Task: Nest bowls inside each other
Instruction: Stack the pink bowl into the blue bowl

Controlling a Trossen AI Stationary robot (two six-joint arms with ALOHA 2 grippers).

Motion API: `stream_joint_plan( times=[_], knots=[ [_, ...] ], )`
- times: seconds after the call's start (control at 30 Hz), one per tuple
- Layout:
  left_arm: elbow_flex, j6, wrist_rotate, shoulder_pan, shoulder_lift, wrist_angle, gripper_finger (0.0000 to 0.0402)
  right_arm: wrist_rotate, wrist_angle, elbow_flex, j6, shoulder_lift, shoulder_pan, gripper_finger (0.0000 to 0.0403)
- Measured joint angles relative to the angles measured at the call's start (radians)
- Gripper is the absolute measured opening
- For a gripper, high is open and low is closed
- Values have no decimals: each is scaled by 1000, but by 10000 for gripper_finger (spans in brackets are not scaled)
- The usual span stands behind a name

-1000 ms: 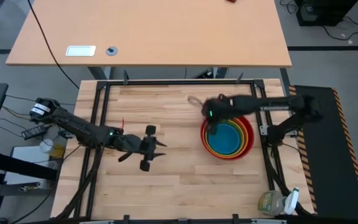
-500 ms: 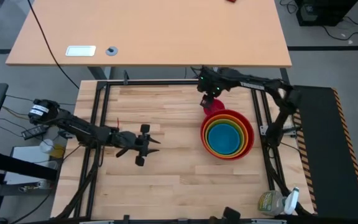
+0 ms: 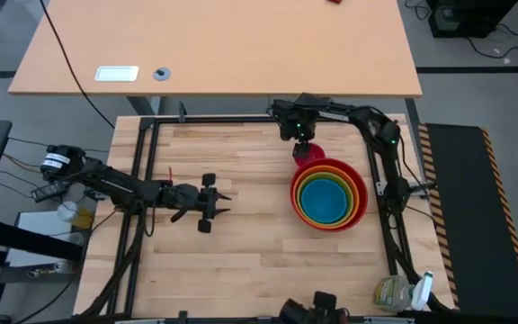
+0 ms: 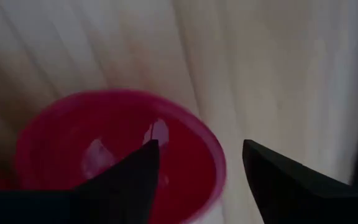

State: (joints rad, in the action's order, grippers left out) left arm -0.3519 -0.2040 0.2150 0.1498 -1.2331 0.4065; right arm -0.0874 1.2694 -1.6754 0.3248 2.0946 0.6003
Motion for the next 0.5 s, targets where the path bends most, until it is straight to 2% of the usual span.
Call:
stream_joint_plan(
  times=[0.2,0.37,0.5],
  knots=[
    [0,21,0,-3,0,-5,155,-64,-4,7,28,88,-9,189],
    [0,28,0,-2,0,-33,155,-76,-5,6,32,112,-26,113],
    [0,27,0,-2,6,-59,155,-57,19,4,26,83,-28,48]
  ],
)
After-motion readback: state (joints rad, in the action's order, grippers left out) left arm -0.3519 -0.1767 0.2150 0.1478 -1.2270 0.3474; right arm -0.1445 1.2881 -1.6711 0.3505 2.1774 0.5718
